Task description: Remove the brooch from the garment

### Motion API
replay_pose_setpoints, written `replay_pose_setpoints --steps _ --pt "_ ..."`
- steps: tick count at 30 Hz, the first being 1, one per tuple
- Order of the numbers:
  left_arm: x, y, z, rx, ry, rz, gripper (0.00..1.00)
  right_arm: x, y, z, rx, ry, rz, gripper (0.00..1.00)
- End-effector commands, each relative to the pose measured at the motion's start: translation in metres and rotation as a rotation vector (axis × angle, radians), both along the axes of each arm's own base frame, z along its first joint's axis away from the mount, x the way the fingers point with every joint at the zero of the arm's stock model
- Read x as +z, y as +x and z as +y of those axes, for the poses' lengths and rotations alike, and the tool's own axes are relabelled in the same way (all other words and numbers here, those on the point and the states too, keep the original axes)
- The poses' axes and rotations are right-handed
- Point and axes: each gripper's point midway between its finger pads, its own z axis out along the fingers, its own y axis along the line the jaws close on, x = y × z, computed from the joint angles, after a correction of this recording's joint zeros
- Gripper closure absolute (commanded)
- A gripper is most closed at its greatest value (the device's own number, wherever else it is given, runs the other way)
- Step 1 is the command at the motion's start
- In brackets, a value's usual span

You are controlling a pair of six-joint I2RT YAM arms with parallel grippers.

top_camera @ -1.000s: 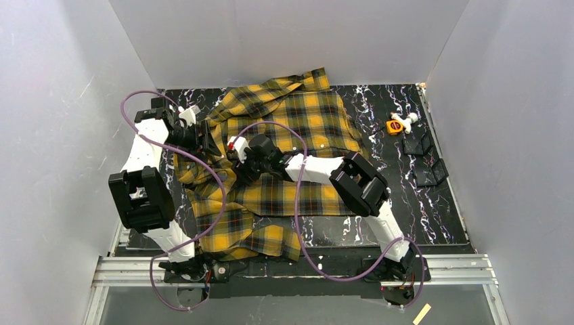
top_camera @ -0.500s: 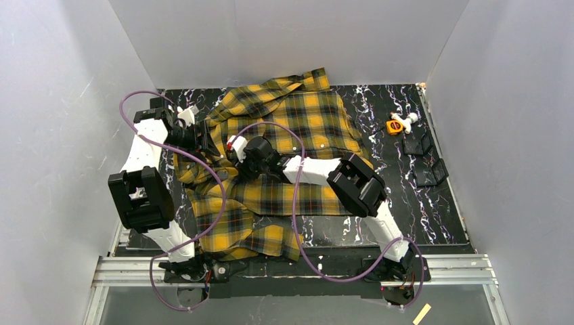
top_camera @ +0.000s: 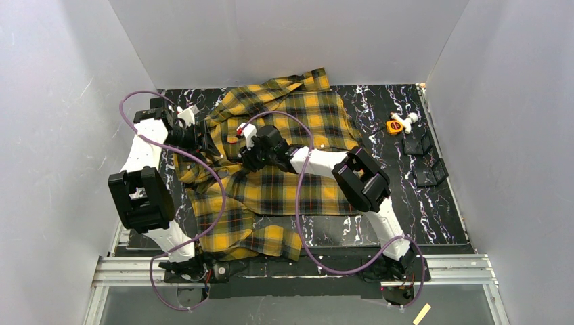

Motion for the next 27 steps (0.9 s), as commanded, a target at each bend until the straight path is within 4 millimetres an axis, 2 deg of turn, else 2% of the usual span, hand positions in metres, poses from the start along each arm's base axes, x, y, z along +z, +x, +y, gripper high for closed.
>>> replay_pose_setpoints --steps 1,8,13,16,17,20,25,27 --pt "0.005 0.0 0.001 -0.001 -0.008 -0.011 0.36 0.052 0.003 0.02 0.034 0.14 -0.025 0.55" --pt "0.005 0.0 0.001 -0.002 -0.007 -0.01 0.36 0.048 0.009 0.023 0.016 0.135 -0.02 0.58" --pt "0.004 0.001 0.001 -0.005 -0.001 -0.013 0.36 0.039 0.014 0.024 0.006 0.112 -0.031 0.68" --pt "0.005 0.001 0.002 -0.005 0.005 -0.016 0.36 0.035 0.017 0.021 0.009 0.082 -0.052 0.69" --pt "0.005 0.001 0.003 -0.007 0.007 -0.016 0.36 0.034 0.017 0.02 0.011 0.072 -0.055 0.65" --pt "0.005 0.001 0.003 -0.007 0.007 -0.017 0.36 0.043 0.012 0.019 0.04 0.102 -0.04 0.47" --pt "0.004 0.0 0.001 -0.008 -0.001 -0.013 0.36 0.055 0.001 0.022 0.09 0.142 -0.011 0.46" --pt "0.004 0.001 0.001 -0.007 -0.002 -0.013 0.36 0.053 -0.002 0.023 0.101 0.139 -0.003 0.46"
